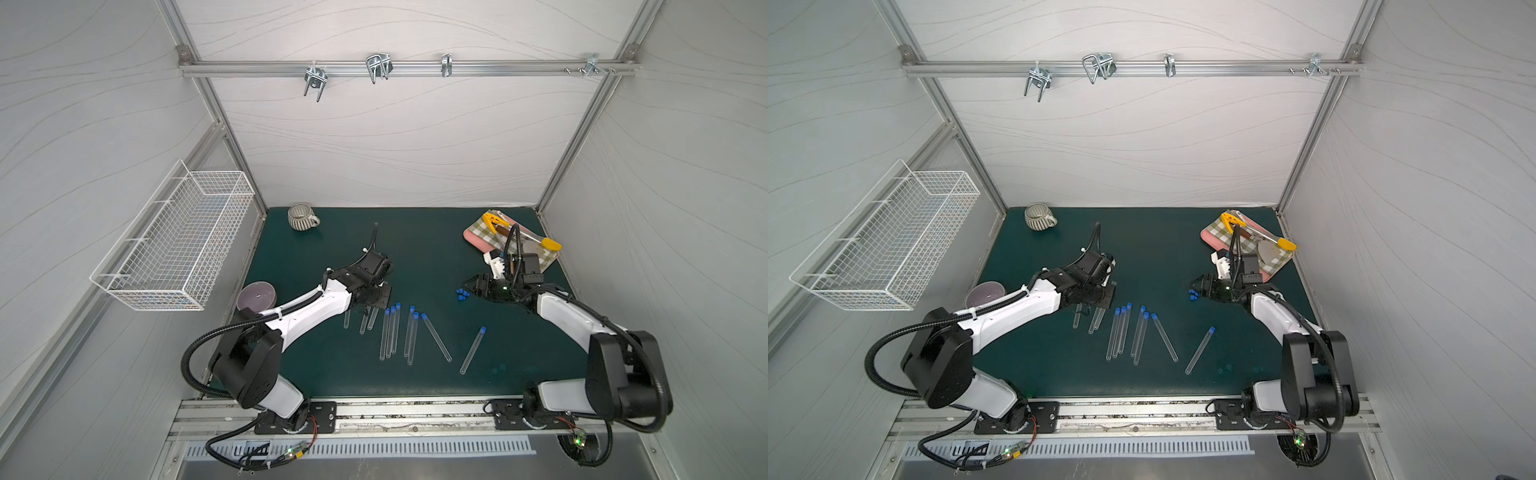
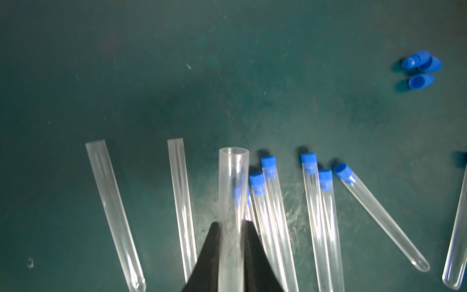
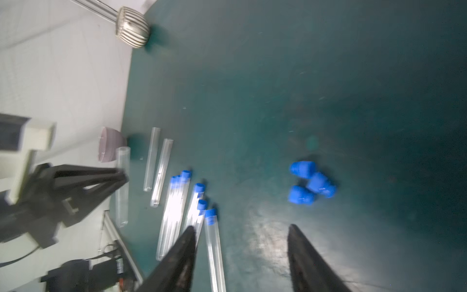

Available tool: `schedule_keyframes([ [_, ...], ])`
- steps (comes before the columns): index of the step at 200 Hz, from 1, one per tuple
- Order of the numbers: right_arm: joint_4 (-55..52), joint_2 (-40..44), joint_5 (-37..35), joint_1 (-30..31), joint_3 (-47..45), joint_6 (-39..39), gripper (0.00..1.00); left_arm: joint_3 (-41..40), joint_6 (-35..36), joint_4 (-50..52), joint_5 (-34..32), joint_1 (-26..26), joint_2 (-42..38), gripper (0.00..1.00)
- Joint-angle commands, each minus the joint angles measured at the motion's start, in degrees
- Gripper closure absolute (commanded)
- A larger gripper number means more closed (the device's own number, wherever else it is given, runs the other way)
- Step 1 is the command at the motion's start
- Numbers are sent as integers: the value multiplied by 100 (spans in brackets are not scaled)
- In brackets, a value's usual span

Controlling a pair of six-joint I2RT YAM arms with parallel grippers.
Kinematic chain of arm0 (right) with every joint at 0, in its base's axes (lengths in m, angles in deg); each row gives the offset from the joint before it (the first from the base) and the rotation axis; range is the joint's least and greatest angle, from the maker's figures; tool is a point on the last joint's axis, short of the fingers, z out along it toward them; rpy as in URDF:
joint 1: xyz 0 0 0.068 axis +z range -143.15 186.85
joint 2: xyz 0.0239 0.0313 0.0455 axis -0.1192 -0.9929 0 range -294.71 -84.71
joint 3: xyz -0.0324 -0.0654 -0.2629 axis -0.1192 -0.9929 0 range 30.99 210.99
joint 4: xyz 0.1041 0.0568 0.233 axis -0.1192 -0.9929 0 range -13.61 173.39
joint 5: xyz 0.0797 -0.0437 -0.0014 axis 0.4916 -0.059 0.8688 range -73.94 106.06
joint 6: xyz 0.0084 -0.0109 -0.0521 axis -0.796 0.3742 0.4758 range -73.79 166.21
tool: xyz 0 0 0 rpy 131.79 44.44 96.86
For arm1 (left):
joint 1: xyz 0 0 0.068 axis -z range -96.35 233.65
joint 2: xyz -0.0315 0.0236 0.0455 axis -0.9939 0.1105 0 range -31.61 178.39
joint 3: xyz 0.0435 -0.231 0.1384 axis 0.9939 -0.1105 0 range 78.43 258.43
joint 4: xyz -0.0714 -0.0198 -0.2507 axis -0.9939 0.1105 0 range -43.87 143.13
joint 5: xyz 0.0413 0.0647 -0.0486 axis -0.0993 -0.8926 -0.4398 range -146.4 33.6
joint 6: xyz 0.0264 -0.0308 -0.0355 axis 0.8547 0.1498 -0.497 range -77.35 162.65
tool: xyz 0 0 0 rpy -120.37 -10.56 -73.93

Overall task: Remove stoppers from test tubes
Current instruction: Place the stopper at the center of the board, then place the test tube at the center of the board.

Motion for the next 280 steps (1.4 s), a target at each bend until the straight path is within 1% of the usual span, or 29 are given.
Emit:
schedule_keyframes([
  [1, -262, 402, -337, 409, -135, 91, 34, 556, -65, -82, -114, -88, 368, 100],
  [18, -277, 664, -338, 578, -180, 54, 31, 865, -50, -4, -291, -137, 727, 100],
  [34, -364, 854, -288, 592, -209, 53, 30, 1097, -34, 92, -423, -149, 1052, 100],
  [66, -565, 1073, -206, 590, -224, 195, 27, 1131, -118, 39, -614, -155, 1464, 100],
  [89, -630, 1131, -153, 588, -282, 246, 26, 1007, -166, -67, -800, -156, 1555, 100],
  [135, -682, 1248, -16, 591, -205, 182, 24, 895, -162, -93, -851, -165, 1741, 100],
  [189, -961, 1521, 33, 602, 68, 163, 21, 688, -352, -209, -851, -161, 1950, 100],
  [236, -984, 1528, 13, 647, 47, 164, 19, 489, -452, -315, -877, -166, 1955, 92],
  [267, -935, 1545, -20, 707, 19, 121, 18, 509, -421, -231, -969, -158, 1831, 78],
  [280, -938, 1535, -39, 730, 19, 138, 18, 560, -391, -145, -1050, -160, 1722, 68],
])
